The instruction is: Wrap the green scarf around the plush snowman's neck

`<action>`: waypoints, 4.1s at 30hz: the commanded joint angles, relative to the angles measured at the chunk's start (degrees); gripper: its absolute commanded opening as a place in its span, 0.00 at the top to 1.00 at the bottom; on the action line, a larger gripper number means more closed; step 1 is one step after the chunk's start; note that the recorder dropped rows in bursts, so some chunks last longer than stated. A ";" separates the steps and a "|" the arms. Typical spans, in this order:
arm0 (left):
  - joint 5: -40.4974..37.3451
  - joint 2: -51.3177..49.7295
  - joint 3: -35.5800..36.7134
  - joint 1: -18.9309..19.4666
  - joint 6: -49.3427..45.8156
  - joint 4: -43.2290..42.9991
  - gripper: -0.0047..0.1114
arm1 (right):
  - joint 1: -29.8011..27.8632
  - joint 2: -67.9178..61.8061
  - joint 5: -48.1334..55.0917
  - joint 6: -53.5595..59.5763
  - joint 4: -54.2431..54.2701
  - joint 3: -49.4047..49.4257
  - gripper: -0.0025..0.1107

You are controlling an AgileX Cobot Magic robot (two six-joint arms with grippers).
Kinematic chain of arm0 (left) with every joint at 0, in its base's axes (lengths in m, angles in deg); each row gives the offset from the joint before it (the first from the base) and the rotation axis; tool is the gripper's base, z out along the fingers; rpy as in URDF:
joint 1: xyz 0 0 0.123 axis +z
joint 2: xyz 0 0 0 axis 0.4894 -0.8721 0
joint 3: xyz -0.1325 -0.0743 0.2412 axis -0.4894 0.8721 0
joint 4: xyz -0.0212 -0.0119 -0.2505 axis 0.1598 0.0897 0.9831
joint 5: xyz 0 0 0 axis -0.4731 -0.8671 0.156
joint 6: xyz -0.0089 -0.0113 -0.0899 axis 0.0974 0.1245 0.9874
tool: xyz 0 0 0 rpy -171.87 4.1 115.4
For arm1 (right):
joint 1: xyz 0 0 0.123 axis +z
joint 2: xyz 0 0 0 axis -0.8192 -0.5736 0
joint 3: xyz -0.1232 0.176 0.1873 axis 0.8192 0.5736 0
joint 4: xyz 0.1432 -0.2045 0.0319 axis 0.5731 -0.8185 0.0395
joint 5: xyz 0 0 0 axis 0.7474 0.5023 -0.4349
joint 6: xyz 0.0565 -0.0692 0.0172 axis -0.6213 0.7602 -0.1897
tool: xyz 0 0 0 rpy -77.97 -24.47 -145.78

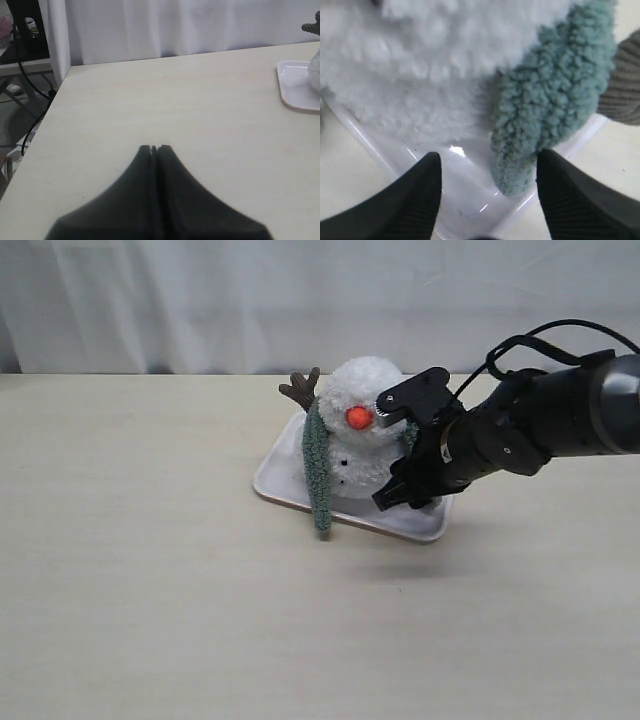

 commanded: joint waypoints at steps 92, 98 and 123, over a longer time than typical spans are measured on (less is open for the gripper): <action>0.75 0.03 0.11 -0.45 -0.17 0.01 0.96 | -1.42 0.67 20.24 53.19 67.84 0.03 0.57; 0.63 0.03 0.11 -0.45 -0.17 0.01 0.96 | -1.42 6.76 23.78 54.62 67.84 0.03 0.57; 0.80 0.03 0.11 -0.45 -0.17 0.01 0.96 | -1.52 29.82 5.32 48.70 55.02 0.03 0.60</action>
